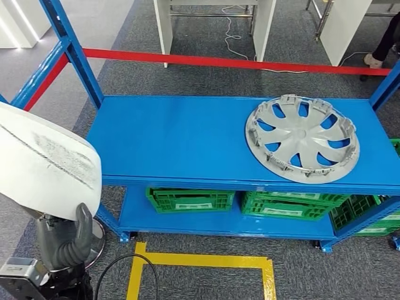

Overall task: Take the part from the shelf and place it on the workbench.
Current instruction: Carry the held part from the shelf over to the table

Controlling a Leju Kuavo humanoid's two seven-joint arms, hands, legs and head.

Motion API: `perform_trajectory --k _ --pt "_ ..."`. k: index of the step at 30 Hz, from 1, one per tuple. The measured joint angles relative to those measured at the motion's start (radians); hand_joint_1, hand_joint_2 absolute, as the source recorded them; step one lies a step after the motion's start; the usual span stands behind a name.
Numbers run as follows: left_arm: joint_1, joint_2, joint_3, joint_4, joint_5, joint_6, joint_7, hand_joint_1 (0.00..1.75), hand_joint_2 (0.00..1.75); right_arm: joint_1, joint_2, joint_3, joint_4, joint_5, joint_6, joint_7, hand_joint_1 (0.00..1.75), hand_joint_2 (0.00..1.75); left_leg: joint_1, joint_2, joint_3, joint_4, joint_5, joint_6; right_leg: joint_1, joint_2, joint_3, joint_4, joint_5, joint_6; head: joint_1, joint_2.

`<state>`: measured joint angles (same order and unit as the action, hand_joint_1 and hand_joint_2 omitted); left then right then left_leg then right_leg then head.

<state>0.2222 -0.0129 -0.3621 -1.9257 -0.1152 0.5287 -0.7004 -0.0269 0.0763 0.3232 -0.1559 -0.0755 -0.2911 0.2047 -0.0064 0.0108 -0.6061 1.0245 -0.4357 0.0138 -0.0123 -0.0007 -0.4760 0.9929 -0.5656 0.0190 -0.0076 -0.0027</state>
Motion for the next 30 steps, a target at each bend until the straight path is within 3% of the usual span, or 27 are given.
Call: perform_trajectory --k 1,3,5,6,7,8,11,13,15,17,18,20,21,22,23,24,26,28,30 --pt "0.001 -0.001 0.000 0.000 0.000 -0.001 0.000 1.75 1.75 0.001 0.000 -0.001 0.000 -0.005 0.001 -0.007 0.00 0.00 0.002 -0.001 -0.004 0.007 -0.009 -0.006 -0.001 -0.002 -0.005 -0.001 0.006 -0.010 -0.001 0.000" --pt "0.004 -0.001 0.001 0.000 0.002 -0.002 0.000 1.75 1.75 0.002 0.000 -0.004 0.000 -0.009 0.000 -0.009 0.00 0.00 0.005 -0.003 -0.024 0.067 -0.068 -0.018 -0.003 -0.005 -0.016 -0.003 0.020 -0.025 -0.005 0.000" --pt "0.007 -0.001 0.002 0.000 0.003 -0.003 0.000 1.75 1.75 0.004 0.000 -0.006 0.001 -0.011 0.001 -0.009 0.00 0.00 0.008 -0.003 -0.061 0.192 -0.151 -0.026 -0.002 -0.007 -0.028 -0.002 0.032 -0.030 -0.008 0.000" --pt "0.008 -0.001 0.002 0.000 0.003 -0.003 0.000 1.75 1.75 0.005 0.000 -0.006 0.001 -0.011 0.001 -0.009 0.00 0.00 0.009 -0.003 -0.072 0.244 -0.174 -0.028 -0.001 -0.007 -0.032 -0.001 0.038 -0.030 -0.009 0.000" --pt "0.009 -0.001 0.003 0.000 0.004 -0.003 0.000 1.75 1.75 0.006 0.000 -0.007 0.001 -0.011 0.001 -0.009 0.00 0.00 0.010 -0.003 -0.070 0.268 -0.176 -0.028 -0.001 -0.006 -0.036 0.001 0.043 -0.028 -0.009 0.000" --pt "0.010 -0.001 0.003 0.000 0.004 -0.003 0.000 1.75 1.75 0.007 0.000 -0.007 0.001 -0.010 0.002 -0.010 0.00 0.00 0.010 -0.003 -0.051 0.251 -0.157 -0.026 0.000 -0.006 -0.039 0.002 0.047 -0.027 -0.009 0.000" --pt "0.011 -0.001 0.003 0.000 0.001 -0.002 0.000 1.75 1.75 0.007 0.000 -0.008 0.001 -0.003 -0.006 -0.016 0.00 0.00 0.007 -0.005 0.059 0.066 -0.077 -0.011 0.001 -0.005 -0.048 0.006 0.052 -0.021 -0.008 0.000" --pt "0.012 -0.002 0.004 0.000 -0.006 0.001 0.000 1.75 1.75 0.005 0.000 -0.008 0.001 0.005 -0.028 -0.029 0.00 0.00 0.002 -0.007 0.093 -0.007 -0.069 -0.002 0.001 -0.004 -0.055 0.007 0.059 -0.011 -0.008 0.000" --pt "0.016 -0.003 0.004 0.000 -0.013 0.006 0.000 1.75 1.75 0.006 0.000 -0.008 0.001 0.009 -0.075 -0.050 0.00 0.00 0.001 -0.007 0.092 -0.023 -0.068 0.005 0.000 -0.005 -0.063 0.008 0.064 0.002 -0.008 0.000" --pt "0.022 -0.006 0.005 -0.001 -0.019 0.011 0.000 1.75 1.75 0.006 0.000 -0.008 0.001 0.004 -0.119 -0.070 0.00 0.00 0.006 -0.005 0.090 -0.036 -0.062 0.017 0.001 -0.004 -0.081 0.032 0.043 0.011 -0.006 0.000" --pt "0.025 -0.008 0.006 -0.001 -0.020 0.012 0.000 1.75 1.75 0.006 0.000 -0.009 0.001 0.000 -0.127 -0.078 0.00 0.00 0.009 -0.004 0.088 -0.041 -0.058 0.022 0.001 -0.003 -0.100 0.071 0.017 0.014 -0.004 0.000" --pt "0.034 -0.011 0.007 0.000 -0.017 0.014 0.000 1.75 1.75 0.007 0.000 -0.012 0.001 -0.005 -0.124 -0.091 0.00 0.00 0.007 -0.003 0.080 -0.040 -0.053 0.028 0.001 -0.002 -0.157 0.198 -0.047 0.019 -0.001 0.000" --pt "0.038 -0.012 0.009 0.000 -0.013 0.014 0.000 1.75 1.75 0.009 0.000 -0.014 0.001 -0.004 -0.121 -0.099 0.00 0.00 0.006 -0.003 0.076 -0.039 -0.051 0.029 0.000 -0.001 -0.181 0.257 -0.068 0.021 -0.001 0.000" --pt "0.043 -0.013 0.010 0.000 -0.011 0.014 0.001 1.75 1.75 0.011 0.000 -0.014 0.001 -0.001 -0.120 -0.107 0.00 0.00 0.005 -0.003 0.074 -0.038 -0.049 0.030 0.001 -0.001 -0.192 0.286 -0.071 0.022 -0.001 0.000" --pt "0.048 -0.014 0.012 0.000 -0.009 0.014 0.001 1.75 1.75 0.012 0.000 -0.015 0.001 0.002 -0.120 -0.116 0.00 0.00 0.005 -0.003 0.072 -0.036 -0.048 0.030 0.001 -0.001 -0.184 0.277 -0.055 0.023 0.000 0.000" --pt "0.051 -0.015 0.014 0.000 -0.010 0.015 0.002 1.75 1.75 0.012 0.000 -0.014 0.001 0.008 -0.125 -0.125 0.00 0.00 0.004 -0.003 0.072 -0.034 -0.048 0.029 0.000 -0.002 -0.157 0.228 -0.024 0.022 0.000 0.000" --pt "0.058 -0.016 0.018 0.000 -0.015 0.017 0.011 1.75 1.75 0.011 0.000 -0.014 0.001 0.019 -0.152 -0.154 0.00 0.00 0.002 -0.003 0.070 -0.028 -0.050 0.025 0.001 -0.002 -0.083 0.089 0.032 0.017 0.000 0.000" --pt "0.069 -0.016 0.025 0.000 -0.025 0.024 0.028 1.75 1.75 0.010 0.001 -0.014 0.001 0.027 -0.194 -0.187 0.00 0.00 -0.002 -0.003 0.062 -0.021 -0.048 0.016 0.002 -0.001 -0.044 0.014 0.045 0.009 -0.001 0.000" --pt "0.083 -0.016 0.032 -0.001 -0.041 0.033 0.042 1.75 1.75 0.011 0.002 -0.014 0.001 0.027 -0.217 -0.204 0.00 0.00 -0.004 -0.003 0.055 -0.017 -0.045 0.006 0.002 0.000 -0.043 0.008 0.044 -0.002 -0.001 0.000"
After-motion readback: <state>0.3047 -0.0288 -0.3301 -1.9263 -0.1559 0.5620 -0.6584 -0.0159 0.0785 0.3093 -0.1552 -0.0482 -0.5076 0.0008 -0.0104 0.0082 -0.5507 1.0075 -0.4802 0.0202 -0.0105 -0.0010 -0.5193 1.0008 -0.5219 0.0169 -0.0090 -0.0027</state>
